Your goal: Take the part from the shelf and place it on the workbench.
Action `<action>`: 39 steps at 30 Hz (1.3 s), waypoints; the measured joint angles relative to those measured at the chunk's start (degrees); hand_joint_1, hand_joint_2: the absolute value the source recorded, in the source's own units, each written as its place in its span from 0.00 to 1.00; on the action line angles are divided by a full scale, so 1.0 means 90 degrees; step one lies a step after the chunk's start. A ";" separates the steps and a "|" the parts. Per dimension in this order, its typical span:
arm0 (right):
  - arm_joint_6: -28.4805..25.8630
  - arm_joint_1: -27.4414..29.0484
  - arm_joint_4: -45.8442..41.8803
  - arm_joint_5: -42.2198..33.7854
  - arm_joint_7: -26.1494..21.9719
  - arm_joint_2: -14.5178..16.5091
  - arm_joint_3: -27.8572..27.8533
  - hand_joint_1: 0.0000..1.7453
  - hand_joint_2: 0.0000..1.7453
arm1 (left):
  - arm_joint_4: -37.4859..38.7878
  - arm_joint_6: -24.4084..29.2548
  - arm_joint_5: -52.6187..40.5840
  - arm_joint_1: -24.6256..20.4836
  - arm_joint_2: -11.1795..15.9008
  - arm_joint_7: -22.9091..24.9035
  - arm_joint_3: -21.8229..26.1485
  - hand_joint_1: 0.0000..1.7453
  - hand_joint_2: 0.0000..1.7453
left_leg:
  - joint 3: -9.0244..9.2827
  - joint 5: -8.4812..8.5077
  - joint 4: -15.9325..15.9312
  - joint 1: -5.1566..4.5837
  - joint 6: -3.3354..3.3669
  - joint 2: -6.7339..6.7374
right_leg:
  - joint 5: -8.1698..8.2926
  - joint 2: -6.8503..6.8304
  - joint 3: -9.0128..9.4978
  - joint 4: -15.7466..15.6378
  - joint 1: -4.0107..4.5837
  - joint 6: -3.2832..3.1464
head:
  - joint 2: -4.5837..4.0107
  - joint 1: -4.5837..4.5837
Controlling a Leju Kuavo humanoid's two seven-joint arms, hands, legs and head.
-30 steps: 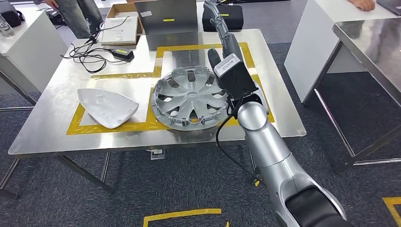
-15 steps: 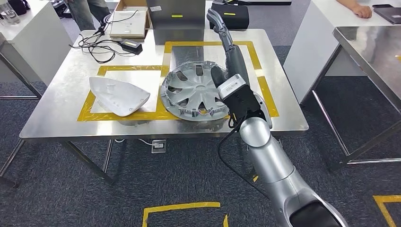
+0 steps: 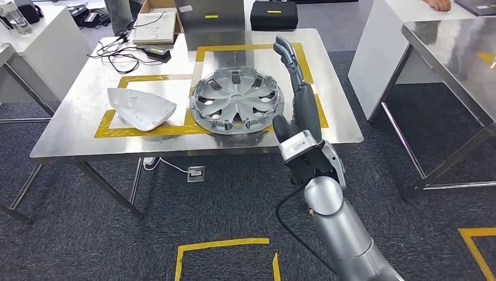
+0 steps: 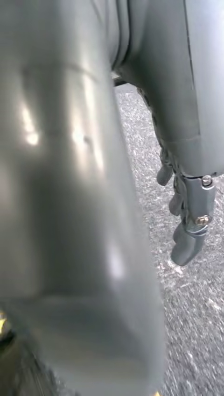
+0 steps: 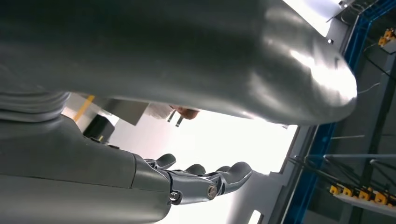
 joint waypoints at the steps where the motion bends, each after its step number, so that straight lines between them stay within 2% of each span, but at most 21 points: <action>1: 0.0005 0.0035 -0.0009 0.0007 -0.0010 -0.0003 -0.0009 0.00 0.00 | -0.0001 0.0000 0.0001 -0.0007 -0.0002 0.0003 0.0000 0.00 0.00 | 0.0014 -0.0065 0.0267 0.0000 -0.0006 0.0000 | 0.0074 -0.0004 -0.0092 0.0009 0.0007 0.0004 | 0.0000 0.0001; 2: 0.0012 0.0063 -0.0015 0.0013 -0.0020 -0.0005 -0.0017 0.00 0.00 | -0.0002 0.0000 0.0001 -0.0011 -0.0003 0.0005 0.0000 0.00 0.00 | 0.0116 0.0001 0.0353 -0.0001 -0.0001 0.0000 | 0.0147 -0.0007 -0.0187 0.0018 0.0011 0.0012 | 0.0000 0.0000; 4: 0.0022 0.0095 -0.0030 0.0029 -0.0031 -0.0006 -0.0042 0.00 0.00 | -0.0011 -0.0028 -0.0002 -0.0023 0.0001 0.0007 -0.0001 0.00 0.00 | 0.0638 0.0261 -0.0118 -0.0004 0.0040 0.0000 | 0.0288 -0.0009 -0.0368 0.0044 0.0014 0.0045 | 0.0000 -0.0001; 6: 0.0027 0.0114 -0.0072 0.0055 -0.0032 -0.0005 -0.0076 0.00 0.00 | -0.0027 -0.0103 -0.0026 -0.0056 0.0009 0.0009 -0.0007 0.00 0.00 | 0.1280 0.0236 -0.0958 -0.0035 0.0101 -0.0004 | 0.0402 -0.0016 -0.0482 0.0057 0.0023 0.0107 | 0.0000 0.0005; 8: 0.0026 0.0133 -0.0111 0.0084 -0.0030 -0.0005 -0.0112 0.00 0.00 | -0.0039 -0.0189 -0.0070 -0.0099 0.0015 0.0033 -0.0015 0.00 0.00 | 0.1503 0.0129 -0.1378 -0.0083 0.0173 -0.0011 | 0.0508 -0.0033 -0.0506 0.0037 0.0019 0.0190 | 0.0000 0.0004; 11: 0.0002 0.0231 -0.0131 0.0103 -0.0036 -0.0045 -0.0209 0.00 0.00 | -0.0043 -0.0288 -0.0143 -0.0141 0.0015 0.0099 -0.0045 0.00 0.00 | 0.1372 0.0295 -0.1448 -0.0075 0.0330 0.0019 | 0.0491 -0.0024 -0.0546 0.0066 -0.0005 0.0315 | 0.0000 -0.0004; 13: -0.0027 0.0335 -0.0141 0.0073 -0.0095 -0.0107 -0.0305 0.00 0.00 | -0.0052 -0.0317 -0.0168 -0.0165 0.0022 0.0128 -0.0064 0.00 0.00 | 0.1246 0.0455 -0.1471 -0.0055 0.0412 0.0047 | -0.0038 -0.0005 -0.0693 0.0500 -0.0023 0.0384 | 0.0000 0.0004; 15: -0.0053 0.0440 -0.0136 -0.0018 -0.0229 -0.0187 -0.0406 0.00 0.00 | -0.0061 -0.0323 -0.0173 -0.0184 0.0027 0.0139 -0.0067 0.00 0.00 | 0.1054 0.0616 -0.1458 -0.0060 0.0442 0.0047 | -0.0653 -0.0003 -0.0870 0.1282 -0.0028 0.0439 | 0.0000 0.0009; 16: -0.0064 0.0486 -0.0120 -0.0073 -0.0298 -0.0228 -0.0454 0.00 0.00 | -0.0063 -0.0322 -0.0172 -0.0191 0.0028 0.0140 -0.0069 0.00 0.00 | 0.0938 0.0694 -0.1443 -0.0062 0.0439 0.0048 | -0.0763 -0.0003 -0.0896 0.1595 -0.0030 0.0454 | 0.0000 0.0010; 18: -0.0097 0.0543 -0.0057 -0.0176 -0.0392 -0.0288 -0.0541 0.00 0.00 | -0.0063 -0.0310 -0.0155 -0.0195 0.0029 0.0129 -0.0070 0.00 0.00 | 0.0705 0.0836 -0.1393 -0.0059 0.0417 0.0058 | -0.0580 -0.0005 -0.0679 0.1692 -0.0034 0.0466 | 0.0000 0.0009; 20: -0.0161 0.0558 0.0034 -0.0250 -0.0444 -0.0324 -0.0615 0.00 0.00 | -0.0065 -0.0253 -0.0111 -0.0196 0.0026 0.0093 -0.0070 0.00 0.00 | 0.0515 0.0948 -0.1328 -0.0055 0.0375 0.0067 | -0.0351 -0.0005 -0.0087 0.0983 -0.0037 0.0449 | 0.0000 0.0009; 22: -0.0257 0.0597 0.0141 -0.0295 -0.0478 -0.0353 -0.0689 0.00 0.00 | -0.0068 -0.0174 -0.0054 -0.0195 0.0023 0.0045 -0.0070 0.00 0.00 | 0.0423 0.1048 -0.1289 -0.0062 0.0305 0.0060 | -0.0420 0.0004 0.0381 0.0271 -0.0006 0.0360 | 0.0000 0.0007; 23: -0.0310 0.0634 0.0216 -0.0305 -0.0480 -0.0370 -0.0733 0.00 0.00 | -0.0069 -0.0149 -0.0022 -0.0191 0.0022 0.0021 -0.0070 0.00 0.00 | 0.0412 0.1104 -0.1294 -0.0063 0.0263 0.0055 | -0.0489 0.0010 0.0460 0.0099 0.0012 0.0300 | 0.0000 0.0009; 26: -0.0470 0.0799 0.0566 -0.0280 -0.0429 -0.0417 -0.0889 0.00 0.00 | -0.0066 -0.0125 0.0061 -0.0147 0.0025 -0.0020 -0.0069 0.00 0.00 | 0.0390 0.1181 -0.1334 -0.0038 0.0142 0.0043 | -0.0341 -0.0006 0.0388 0.0022 0.0021 0.0126 | 0.0000 0.0022; 28: -0.0574 0.0911 0.0968 -0.0228 -0.0379 -0.0433 -0.1017 0.00 0.00 | -0.0059 -0.0116 0.0100 -0.0097 0.0027 -0.0028 -0.0068 0.00 0.00 | 0.0250 0.0768 -0.1013 -0.0025 0.0101 0.0034 | -0.0171 -0.0027 0.0265 -0.0019 0.0005 0.0038 | 0.0000 0.0016; 30: -0.0641 0.1008 0.1648 -0.0187 -0.0299 -0.0467 -0.1202 0.00 0.00 | -0.0045 -0.0102 0.0130 -0.0058 0.0025 -0.0029 -0.0067 0.00 0.00 | 0.0068 0.0146 -0.0296 -0.0027 0.0088 0.0031 | -0.0016 -0.0035 0.0094 -0.0020 0.0022 0.0008 | 0.0000 0.0008; 31: -0.0654 0.1059 0.2084 -0.0183 -0.0242 -0.0492 -0.1316 0.00 0.00 | -0.0039 -0.0095 0.0140 -0.0043 0.0025 -0.0027 -0.0067 0.00 0.00 | 0.0026 -0.0006 0.0047 -0.0027 0.0086 0.0031 | 0.0057 -0.0047 0.0006 -0.0016 0.0037 0.0008 | 0.0000 0.0007; 33: -0.0654 0.1120 0.3132 -0.0178 -0.0140 -0.0567 -0.1571 0.00 0.00 | -0.0034 -0.0084 0.0148 -0.0007 0.0029 -0.0013 -0.0066 0.00 0.00 | 0.0157 0.0124 0.0312 -0.0027 0.0103 0.0031 | 0.0205 -0.0081 -0.0183 0.0004 0.0068 0.0024 | 0.0000 0.0008; 35: -0.0597 0.1086 0.4281 -0.0124 0.0127 -0.0653 -0.1811 0.00 0.00 | -0.0033 -0.0083 0.0146 0.0019 0.0035 0.0018 -0.0066 0.00 0.00 | 0.0656 0.0365 -0.0156 -0.0030 0.0141 0.0025 | 0.0346 -0.0103 -0.0373 0.0039 0.0079 0.0061 | 0.0000 0.0010; 37: -0.0470 0.1049 0.5317 -0.0036 0.0600 -0.0733 -0.2004 0.00 0.00 | -0.0033 -0.0080 0.0154 0.0028 0.0040 0.0032 -0.0065 0.00 0.00 | 0.1200 0.0251 -0.0928 -0.0064 0.0190 0.0002 | 0.0463 -0.0113 -0.0511 0.0066 0.0084 0.0130 | 0.0000 0.0015; 39: -0.0240 0.1078 0.6166 0.0043 0.1202 -0.0790 -0.2128 0.00 0.00 | -0.0030 -0.0068 0.0226 0.0054 0.0041 -0.0006 -0.0046 0.00 0.00 | 0.1364 0.0135 -0.1287 -0.0113 0.0265 -0.0014 | 0.0574 -0.0127 -0.0549 0.0046 0.0074 0.0217 | 0.0000 0.0011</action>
